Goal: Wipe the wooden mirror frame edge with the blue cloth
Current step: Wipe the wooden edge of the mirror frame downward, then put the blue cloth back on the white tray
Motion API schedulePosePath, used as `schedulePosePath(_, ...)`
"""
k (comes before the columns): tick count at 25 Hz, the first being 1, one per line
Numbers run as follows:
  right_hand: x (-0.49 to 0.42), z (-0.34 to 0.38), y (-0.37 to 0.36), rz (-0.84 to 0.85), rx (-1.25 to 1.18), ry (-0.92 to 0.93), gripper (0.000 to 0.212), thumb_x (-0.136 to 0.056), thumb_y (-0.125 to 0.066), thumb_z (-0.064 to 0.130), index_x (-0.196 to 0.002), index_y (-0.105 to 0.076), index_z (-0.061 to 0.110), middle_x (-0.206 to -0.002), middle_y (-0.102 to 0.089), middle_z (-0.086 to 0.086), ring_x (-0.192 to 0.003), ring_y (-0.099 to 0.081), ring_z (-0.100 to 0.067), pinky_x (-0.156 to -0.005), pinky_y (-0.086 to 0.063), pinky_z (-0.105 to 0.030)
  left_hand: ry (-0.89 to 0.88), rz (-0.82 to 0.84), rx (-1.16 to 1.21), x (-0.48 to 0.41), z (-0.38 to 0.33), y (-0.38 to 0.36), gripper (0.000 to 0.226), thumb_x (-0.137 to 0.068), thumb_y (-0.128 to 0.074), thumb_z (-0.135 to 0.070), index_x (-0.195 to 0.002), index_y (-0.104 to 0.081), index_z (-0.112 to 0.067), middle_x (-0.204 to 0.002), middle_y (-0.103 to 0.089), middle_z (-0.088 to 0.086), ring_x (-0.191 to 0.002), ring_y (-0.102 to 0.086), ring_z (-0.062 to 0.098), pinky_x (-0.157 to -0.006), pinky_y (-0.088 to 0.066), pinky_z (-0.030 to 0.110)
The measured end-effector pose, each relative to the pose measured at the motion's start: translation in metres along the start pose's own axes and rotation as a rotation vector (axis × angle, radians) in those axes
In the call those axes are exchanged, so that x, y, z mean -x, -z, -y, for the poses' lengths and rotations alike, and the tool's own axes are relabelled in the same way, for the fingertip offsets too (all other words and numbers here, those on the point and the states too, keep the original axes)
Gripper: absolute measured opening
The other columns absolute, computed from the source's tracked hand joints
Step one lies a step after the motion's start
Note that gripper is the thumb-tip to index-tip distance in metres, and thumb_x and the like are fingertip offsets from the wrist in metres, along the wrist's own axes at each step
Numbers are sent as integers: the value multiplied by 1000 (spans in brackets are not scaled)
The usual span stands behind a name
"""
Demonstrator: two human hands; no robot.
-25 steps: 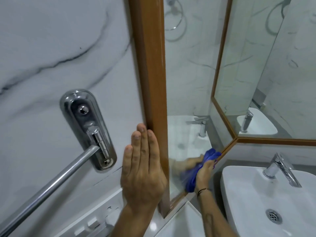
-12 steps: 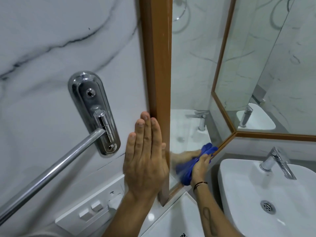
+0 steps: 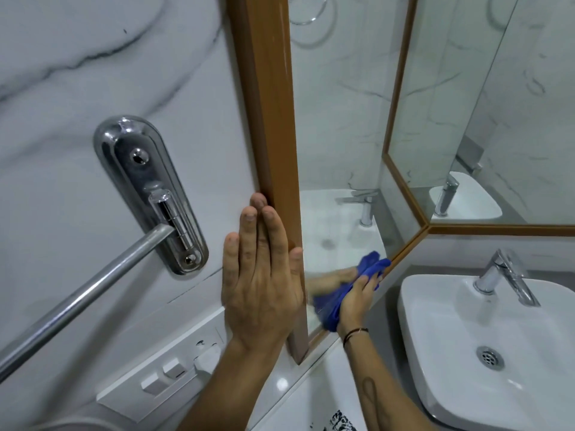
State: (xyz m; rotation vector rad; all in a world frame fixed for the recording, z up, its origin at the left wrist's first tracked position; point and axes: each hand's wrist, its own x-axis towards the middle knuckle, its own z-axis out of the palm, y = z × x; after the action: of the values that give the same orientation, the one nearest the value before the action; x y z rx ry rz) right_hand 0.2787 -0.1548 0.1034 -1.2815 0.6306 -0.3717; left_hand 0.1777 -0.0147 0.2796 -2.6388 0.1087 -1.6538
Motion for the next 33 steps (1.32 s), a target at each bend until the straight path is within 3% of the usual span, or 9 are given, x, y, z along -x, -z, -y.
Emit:
schedulePosePath(5,34,-23,3,66,-89,-14,51,-121,-39,34,-171,-30,32,-144,-66,-22,-127,-69,-47,-113,-56,-65,-14,-9,-8,3,1,-7,86,-119,-41,-39,-176,12,-2,-185,20,12,-173,14,23,-141,8,41)
schedulePosePath(12,148,-62,32,303,184,166,61,-118,-48,11,-167,-26,40,-167,-32,40,-159,-34,8,-134,-32,-32,9,42,-5,6,-2,-2,82,-122,-36,-37,-175,18,-3,-184,26,11,-172,18,21,-141,9,40)
schedulePosePath(15,156,-66,54,383,214,218,55,-117,-46,3,-165,-37,27,-173,-33,21,-167,-32,-12,-139,-28,-40,11,71,5,6,-1,4,84,-122,-39,-35,-174,19,-3,-183,28,11,-171,20,21,-140,10,40)
schedulePosePath(18,153,-51,73,478,247,296,50,-112,-43,11,-160,-49,25,-170,-48,9,-160,-44,-13,-136,-34,-40,-5,103,9,7,0,10,86,-120,-40,-32,-174,20,-4,-183,29,10,-171,22,21,-140,11,40)
schedulePosePath(22,142,-47,109,605,681,528,59,-110,-47,-4,-164,-50,21,-171,-46,9,-158,-44,-10,-135,-36,-39,10,179,88,32,-10,19,83,-118,-37,-31,-175,17,-5,-186,11,14,-173,6,27,-142,4,43)
schedulePosePath(25,139,-67,137,634,1028,654,76,-104,-59,-4,-171,-38,24,-176,-41,5,-161,-39,-15,-137,-28,-36,49,335,180,100,-23,31,88,-111,-49,-24,-177,4,0,-183,-16,22,-169,-23,37,-140,-6,44)
schedulePosePath(29,128,-112,157,668,1283,539,83,-108,-58,4,-176,-18,27,-186,-19,2,-171,-23,-22,-141,-21,-37,100,588,260,214,-34,45,73,-105,-58,-24,-167,-34,6,-173,-41,25,-156,-50,43,-133,-23,45)
schedulePosePath(31,125,-138,165,726,1353,456,77,-114,-51,10,-178,-10,25,-187,-3,1,-174,-13,-27,-142,-15,-40,103,810,237,255,-30,41,77,-112,-59,-33,-170,-22,1,-179,-30,22,-162,-42,39,-135,-34,49)
schedulePosePath(33,128,-173,177,870,1469,365,72,-120,-41,26,-177,4,22,-184,15,-2,-175,2,-32,-141,-6,-44,98,1065,149,292,-26,33,86,-118,-42,-46,-170,12,-4,-184,3,16,-173,-13,33,-141,-19,48)
